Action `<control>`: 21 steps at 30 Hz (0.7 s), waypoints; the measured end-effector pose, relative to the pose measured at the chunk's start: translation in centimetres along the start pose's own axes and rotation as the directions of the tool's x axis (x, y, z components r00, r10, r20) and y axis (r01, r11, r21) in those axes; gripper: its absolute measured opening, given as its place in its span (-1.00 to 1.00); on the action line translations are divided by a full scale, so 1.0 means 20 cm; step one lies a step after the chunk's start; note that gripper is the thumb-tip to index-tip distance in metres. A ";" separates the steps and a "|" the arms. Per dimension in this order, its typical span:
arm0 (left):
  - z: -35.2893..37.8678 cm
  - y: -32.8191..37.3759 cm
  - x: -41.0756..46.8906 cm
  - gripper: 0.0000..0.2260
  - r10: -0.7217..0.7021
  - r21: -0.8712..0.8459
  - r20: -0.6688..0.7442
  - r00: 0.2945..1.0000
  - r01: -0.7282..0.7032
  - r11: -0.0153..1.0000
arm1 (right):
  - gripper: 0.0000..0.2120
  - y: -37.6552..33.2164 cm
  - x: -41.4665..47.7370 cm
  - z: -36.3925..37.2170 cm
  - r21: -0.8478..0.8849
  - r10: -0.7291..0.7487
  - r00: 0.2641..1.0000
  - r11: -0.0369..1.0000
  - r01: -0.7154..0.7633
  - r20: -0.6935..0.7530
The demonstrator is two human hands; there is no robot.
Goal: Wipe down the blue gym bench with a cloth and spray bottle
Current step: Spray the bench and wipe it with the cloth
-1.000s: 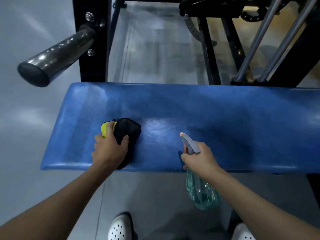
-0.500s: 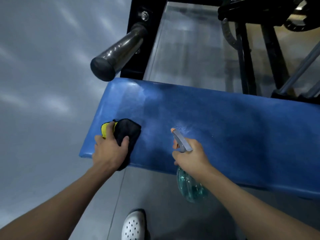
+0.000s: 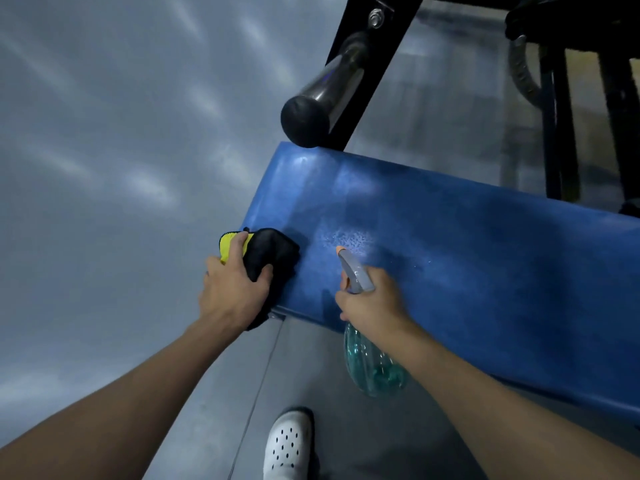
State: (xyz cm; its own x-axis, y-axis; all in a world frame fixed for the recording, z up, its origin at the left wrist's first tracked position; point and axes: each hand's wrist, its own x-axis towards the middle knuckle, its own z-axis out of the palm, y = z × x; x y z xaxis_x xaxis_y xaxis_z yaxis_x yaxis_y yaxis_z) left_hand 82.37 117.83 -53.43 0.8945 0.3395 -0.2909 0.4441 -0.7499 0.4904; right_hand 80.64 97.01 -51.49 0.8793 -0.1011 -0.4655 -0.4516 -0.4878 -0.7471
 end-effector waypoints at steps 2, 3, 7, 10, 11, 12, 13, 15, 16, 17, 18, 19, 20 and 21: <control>-0.02 -0.04 0.00 -0.44 0.003 0.006 -0.011 1.000 -0.003 1.000 | -0.83 -0.03 0.00 0.04 0.006 0.009 1.000 1.000 -0.009 0.016; -0.03 -0.06 0.00 -0.44 0.007 0.008 -0.016 1.000 -0.007 1.000 | -0.87 -0.05 0.00 0.06 -0.012 0.015 1.000 1.000 -0.014 0.023; -0.06 -0.10 -0.02 -0.46 0.027 0.008 -0.023 0.999 -0.027 1.000 | -0.87 -0.08 0.01 0.11 -0.062 0.053 0.998 0.997 -0.051 0.040; -0.08 -0.12 -0.06 -0.47 0.059 0.024 -0.026 0.998 -0.058 0.998 | -0.93 -0.10 0.00 0.12 0.077 0.023 0.997 0.997 -0.029 0.075; -0.09 -0.12 -0.08 -0.47 0.068 0.028 -0.027 0.997 -0.067 0.997 | -0.94 -0.10 -0.02 0.11 0.129 0.005 0.996 0.991 -0.017 0.091; -0.10 -0.11 -0.09 -0.47 0.075 0.029 -0.029 0.997 -0.074 0.997 | -0.91 -0.10 -0.04 0.10 0.177 -0.019 0.993 0.984 -0.001 0.113; -0.11 -0.10 -0.10 -0.47 0.082 0.028 -0.032 0.996 -0.081 0.996 | -0.83 -0.10 -0.06 0.08 0.210 -0.048 0.990 0.978 0.019 0.133; -0.13 -0.07 -0.13 -0.47 0.106 0.031 -0.035 0.994 -0.105 0.994 | -0.72 -0.11 -0.11 0.03 0.254 -0.085 0.984 0.966 0.043 0.157; -0.14 -0.04 -0.14 -0.47 0.123 0.038 -0.033 0.992 -0.122 0.992 | -0.69 -0.12 -0.13 0.00 0.275 -0.097 0.983 0.960 0.051 0.154; -0.15 -0.01 -0.16 -0.46 0.144 0.046 -0.031 0.989 -0.142 0.989 | -0.68 -0.12 -0.15 -0.04 0.288 -0.109 0.983 0.956 0.063 0.148; -0.16 0.03 -0.18 -0.46 0.169 0.053 -0.029 0.985 -0.167 0.984 | -0.69 -0.12 -0.17 -0.08 0.292 -0.118 0.983 0.954 0.073 0.138; -0.18 0.07 -0.21 -0.45 0.199 0.057 -0.025 0.980 -0.197 0.979 | -0.70 -0.12 -0.20 -0.13 0.293 -0.122 0.985 0.953 0.081 0.124; -0.19 0.12 -0.24 -0.45 0.228 0.056 -0.016 0.973 -0.227 0.972 | -0.71 -0.13 -0.23 -0.19 0.304 -0.124 0.986 0.949 0.086 0.111; -0.21 0.17 -0.28 -0.45 0.256 0.053 -0.003 0.967 -0.255 0.965 | -0.72 -0.13 -0.26 -0.25 0.318 -0.119 0.988 0.944 0.082 0.097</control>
State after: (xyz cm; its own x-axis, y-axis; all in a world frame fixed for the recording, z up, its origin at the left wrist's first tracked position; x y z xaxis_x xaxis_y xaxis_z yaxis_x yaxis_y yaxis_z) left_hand 79.03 115.70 -46.64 0.9785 0.1385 -0.1530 0.1979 -0.8404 0.5045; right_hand 77.95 94.40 -44.70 0.9078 0.0417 -0.4173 -0.4024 -0.1932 -0.8948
